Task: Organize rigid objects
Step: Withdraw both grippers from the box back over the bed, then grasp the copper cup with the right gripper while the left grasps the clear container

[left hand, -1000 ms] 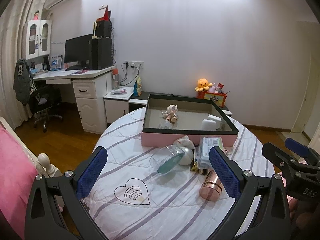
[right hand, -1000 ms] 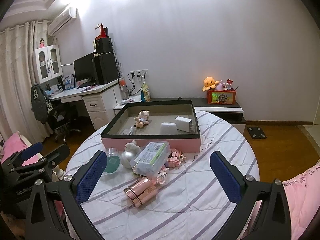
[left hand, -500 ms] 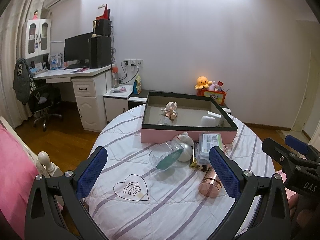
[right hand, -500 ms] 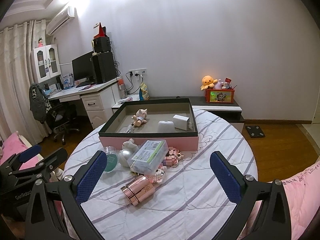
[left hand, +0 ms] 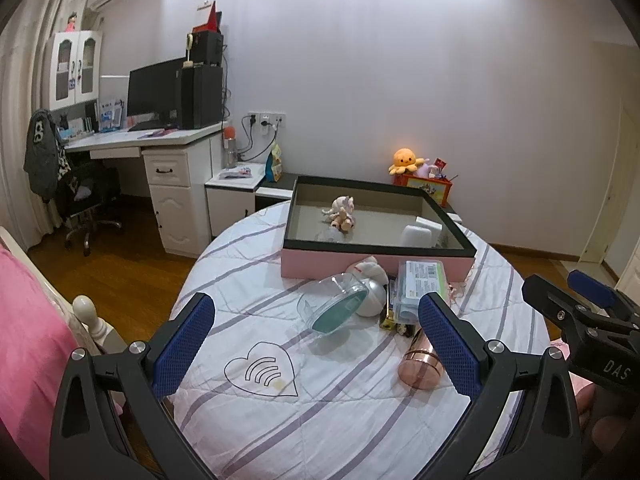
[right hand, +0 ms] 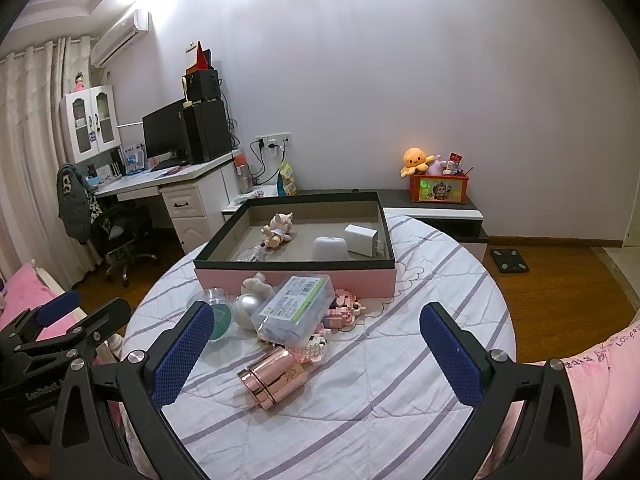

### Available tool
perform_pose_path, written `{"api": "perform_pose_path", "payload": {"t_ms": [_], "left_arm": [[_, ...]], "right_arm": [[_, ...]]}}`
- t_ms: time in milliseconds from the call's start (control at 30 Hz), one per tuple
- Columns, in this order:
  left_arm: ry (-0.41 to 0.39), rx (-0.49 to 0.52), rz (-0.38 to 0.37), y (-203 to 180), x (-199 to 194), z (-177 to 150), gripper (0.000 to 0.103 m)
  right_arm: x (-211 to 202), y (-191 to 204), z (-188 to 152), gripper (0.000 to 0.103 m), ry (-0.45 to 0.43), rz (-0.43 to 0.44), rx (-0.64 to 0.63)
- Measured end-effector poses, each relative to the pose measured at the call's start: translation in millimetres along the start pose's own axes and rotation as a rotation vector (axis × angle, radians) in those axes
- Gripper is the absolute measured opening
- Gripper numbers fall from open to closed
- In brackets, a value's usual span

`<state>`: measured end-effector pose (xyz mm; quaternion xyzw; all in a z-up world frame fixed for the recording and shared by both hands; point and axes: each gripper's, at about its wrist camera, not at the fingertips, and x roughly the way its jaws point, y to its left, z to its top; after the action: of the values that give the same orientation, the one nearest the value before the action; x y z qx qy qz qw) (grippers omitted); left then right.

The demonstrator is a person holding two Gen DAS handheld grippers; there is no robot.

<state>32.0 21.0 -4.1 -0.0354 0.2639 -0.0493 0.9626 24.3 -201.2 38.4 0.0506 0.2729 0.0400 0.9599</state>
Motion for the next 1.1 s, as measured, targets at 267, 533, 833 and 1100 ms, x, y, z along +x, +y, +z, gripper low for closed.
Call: {"api": "perform_pose_path", "payload": {"t_ms": [267,533,833,1100], "left_arm": [[0.068,-0.016,0.005,8,25,-12,0.103],[0.158,-0.032,0.012,16,59,-29,0.103],[0.201,-0.007,0.022,12,84,-34,0.103],[0.213,0.03,0.026,12,106,-27,0.103]], "right_arm": [[30,-1,-18,0.103,0.094,0.02,-0.026],[75,6,-51,0.103,0.236,0.053,-0.081],[102,19,-58,0.103,0.267,0.125,-0.13],[109,29,-58,0.058,0.256,0.224,-0.153]]}}
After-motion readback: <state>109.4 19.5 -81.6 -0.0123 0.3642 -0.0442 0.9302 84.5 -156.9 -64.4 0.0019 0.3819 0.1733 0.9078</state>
